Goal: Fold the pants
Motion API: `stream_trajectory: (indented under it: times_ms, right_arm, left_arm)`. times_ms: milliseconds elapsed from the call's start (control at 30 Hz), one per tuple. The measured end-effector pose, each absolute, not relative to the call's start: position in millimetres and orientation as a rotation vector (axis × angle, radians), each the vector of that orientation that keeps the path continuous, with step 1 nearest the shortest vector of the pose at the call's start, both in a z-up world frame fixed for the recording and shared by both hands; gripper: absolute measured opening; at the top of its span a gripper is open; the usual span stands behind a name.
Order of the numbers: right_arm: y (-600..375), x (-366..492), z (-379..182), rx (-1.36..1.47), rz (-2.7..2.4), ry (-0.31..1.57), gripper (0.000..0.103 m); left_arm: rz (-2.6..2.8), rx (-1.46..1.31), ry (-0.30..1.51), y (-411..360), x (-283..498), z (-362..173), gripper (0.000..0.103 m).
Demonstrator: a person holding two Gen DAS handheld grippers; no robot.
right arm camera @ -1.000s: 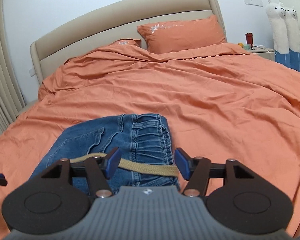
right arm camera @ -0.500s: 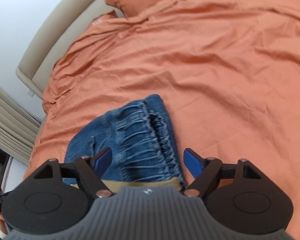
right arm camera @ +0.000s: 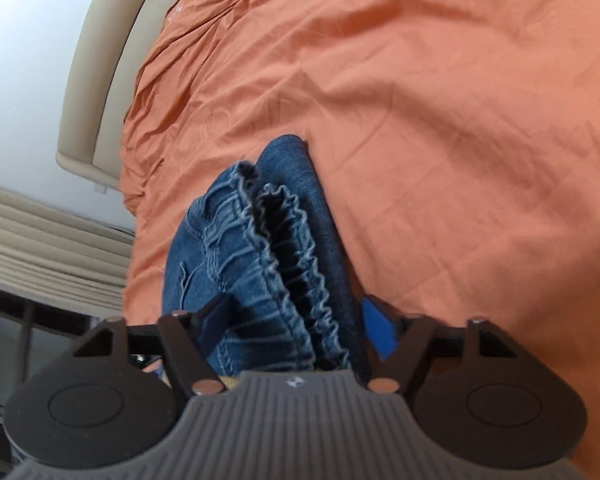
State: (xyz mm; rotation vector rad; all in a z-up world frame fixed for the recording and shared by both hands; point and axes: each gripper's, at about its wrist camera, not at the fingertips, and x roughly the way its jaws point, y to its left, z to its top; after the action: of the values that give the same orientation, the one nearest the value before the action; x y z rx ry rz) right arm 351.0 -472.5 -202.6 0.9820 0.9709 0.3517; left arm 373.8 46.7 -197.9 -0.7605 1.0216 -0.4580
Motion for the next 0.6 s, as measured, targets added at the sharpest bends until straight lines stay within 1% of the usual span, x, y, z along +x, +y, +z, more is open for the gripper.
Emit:
stream_trajectory:
  times_ms: [100,133,167,200,300,367,433,533,567,600]
  right_arm:
    - [-473,357,-211,1.028,0.380,0.969,0.061]
    - [-473,358,-212,1.036,0.387,0.967,0.060]
    - [-473,359,-213,1.041,0.391,0.965,0.057]
    - [-472,359,-214,1.043,0.394,0.963,0.053]
    - [-471,358,-214,1.036,0.405,0.953,0.043]
    - [-469,358,-209,1.016,0.409,0.946,0.038]
    - [-465,357,-200,0.970,0.414,0.931,0.034]
    - [-457,355,-180,0.887,0.414,0.898,0.027]
    - [-456,353,-173,0.869,0.420,0.879,0.022]
    - [-456,350,-166,0.863,0.432,0.859,0.021]
  left_arm:
    - [-0.473,-0.806,1.024,45,375,-205,0.045]
    - [-0.474,-0.814,1.024,45,375,-206,0.043]
    - [-0.473,-0.818,1.025,45,375,-207,0.042]
    - [-0.475,-0.819,1.024,45,375,-207,0.037]
    - [-0.459,-0.798,1.020,41,374,-203,0.031]
    - [-0.441,-0.745,1.005,35,371,-195,0.024]
    - [-0.415,-0.692,0.992,27,368,-184,0.014]
    - [-0.378,-0.626,0.973,20,364,-170,0.008]
    - [-0.372,-0.603,0.966,18,362,-165,0.007]
    - [-0.371,-0.591,0.960,16,360,-160,0.007]
